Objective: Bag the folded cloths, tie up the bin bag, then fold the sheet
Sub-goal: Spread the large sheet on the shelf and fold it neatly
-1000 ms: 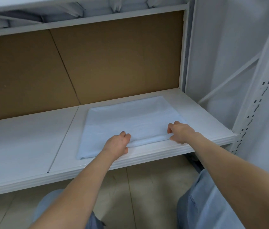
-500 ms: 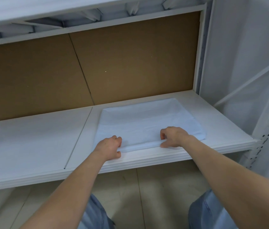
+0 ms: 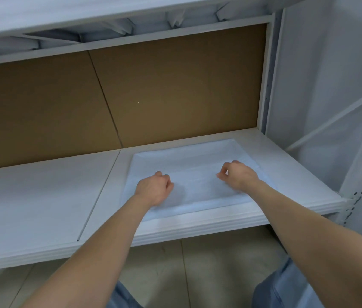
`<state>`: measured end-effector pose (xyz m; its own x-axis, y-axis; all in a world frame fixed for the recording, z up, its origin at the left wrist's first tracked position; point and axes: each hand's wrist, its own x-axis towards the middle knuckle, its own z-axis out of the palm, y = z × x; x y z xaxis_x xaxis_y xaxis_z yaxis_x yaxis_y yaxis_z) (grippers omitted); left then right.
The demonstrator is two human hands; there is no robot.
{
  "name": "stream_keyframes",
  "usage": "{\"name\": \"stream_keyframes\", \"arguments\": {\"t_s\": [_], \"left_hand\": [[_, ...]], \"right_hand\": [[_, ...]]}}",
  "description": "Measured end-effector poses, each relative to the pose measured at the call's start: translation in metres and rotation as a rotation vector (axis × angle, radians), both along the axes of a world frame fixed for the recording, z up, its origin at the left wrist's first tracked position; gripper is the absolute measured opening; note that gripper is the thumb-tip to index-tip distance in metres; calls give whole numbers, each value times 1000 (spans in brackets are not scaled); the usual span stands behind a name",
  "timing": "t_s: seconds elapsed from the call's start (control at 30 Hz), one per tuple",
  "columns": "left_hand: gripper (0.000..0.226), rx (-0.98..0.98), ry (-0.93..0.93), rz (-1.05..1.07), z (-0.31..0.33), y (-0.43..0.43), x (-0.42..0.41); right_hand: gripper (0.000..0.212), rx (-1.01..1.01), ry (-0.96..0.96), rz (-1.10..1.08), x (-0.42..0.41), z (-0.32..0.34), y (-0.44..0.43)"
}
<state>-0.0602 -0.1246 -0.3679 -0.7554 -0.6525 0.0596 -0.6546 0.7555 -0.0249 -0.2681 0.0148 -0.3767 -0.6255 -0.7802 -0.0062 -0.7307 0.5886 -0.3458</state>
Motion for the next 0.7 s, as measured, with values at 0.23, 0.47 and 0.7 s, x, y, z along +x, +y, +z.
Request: {"name": "stream_keyframes", "arguments": {"t_s": [0.23,0.47,0.7], "left_hand": [[48,43,76,-121,-20,-12,-95],[55,138,-44,-41,-51,-47,-169],[56,172,-17,-22,-67,-74,-220]], "right_hand": [[55,77,89,68,-41,-6,-33],[64,145,92,80,-91,-30,-82],[63,144,64,128,-122,-49,-120]]}}
